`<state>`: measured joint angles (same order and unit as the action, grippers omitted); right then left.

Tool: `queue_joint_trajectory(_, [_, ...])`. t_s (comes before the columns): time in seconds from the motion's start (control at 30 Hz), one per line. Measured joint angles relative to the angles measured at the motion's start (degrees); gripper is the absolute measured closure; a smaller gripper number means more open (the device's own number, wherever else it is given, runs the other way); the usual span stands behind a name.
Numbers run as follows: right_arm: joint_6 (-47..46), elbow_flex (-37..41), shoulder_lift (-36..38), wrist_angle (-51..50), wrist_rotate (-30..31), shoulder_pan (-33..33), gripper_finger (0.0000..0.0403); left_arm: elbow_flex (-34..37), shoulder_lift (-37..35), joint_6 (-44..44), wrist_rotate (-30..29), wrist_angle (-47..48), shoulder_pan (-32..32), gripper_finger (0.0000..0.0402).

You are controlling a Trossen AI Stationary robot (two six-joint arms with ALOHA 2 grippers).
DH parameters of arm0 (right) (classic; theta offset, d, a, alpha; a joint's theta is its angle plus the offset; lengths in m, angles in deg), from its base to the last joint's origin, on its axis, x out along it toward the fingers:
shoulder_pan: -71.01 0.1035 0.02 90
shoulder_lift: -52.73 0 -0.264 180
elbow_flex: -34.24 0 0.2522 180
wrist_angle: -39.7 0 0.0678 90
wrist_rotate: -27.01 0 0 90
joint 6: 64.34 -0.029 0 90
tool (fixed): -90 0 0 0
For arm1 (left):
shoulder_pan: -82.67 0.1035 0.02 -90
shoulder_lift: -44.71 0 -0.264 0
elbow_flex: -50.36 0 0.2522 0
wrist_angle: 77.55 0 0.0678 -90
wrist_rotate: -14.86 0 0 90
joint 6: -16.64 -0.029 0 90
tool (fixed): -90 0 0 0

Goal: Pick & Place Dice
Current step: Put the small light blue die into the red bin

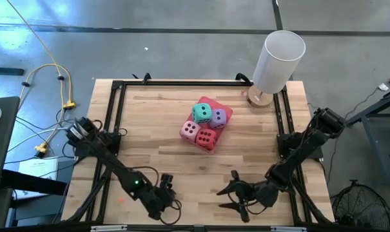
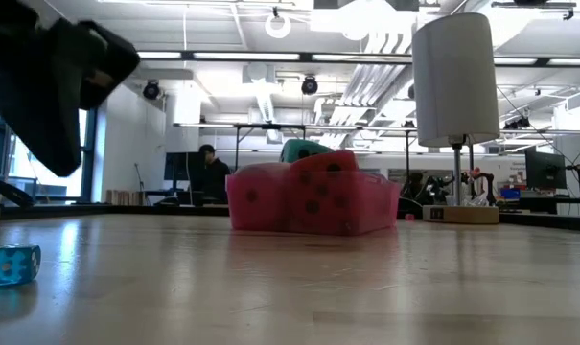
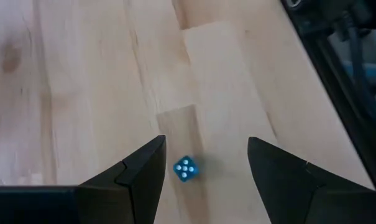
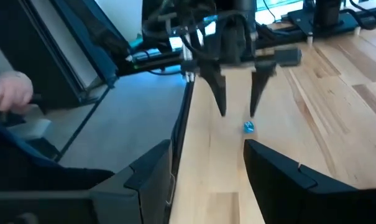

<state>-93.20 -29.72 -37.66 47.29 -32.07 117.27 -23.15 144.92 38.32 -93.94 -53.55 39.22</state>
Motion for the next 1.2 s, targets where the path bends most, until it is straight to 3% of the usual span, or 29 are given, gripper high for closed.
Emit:
queue_joint_trajectory(0.83, [0.1, 0.0, 0.0, 4.7, 0.0, 0.3, 0.0211, 0.1, 4.7, -1.1, -1.3, 2.2, 1.5, 0.0183])
queue_joint_trajectory(1.2, [-1.0, 0.0, 0.0, 1.7, -1.5, 1.1, 0.0211, 3.1, 4.4, 1.1, 6.5, -0.6, 5.5, 0.0183])
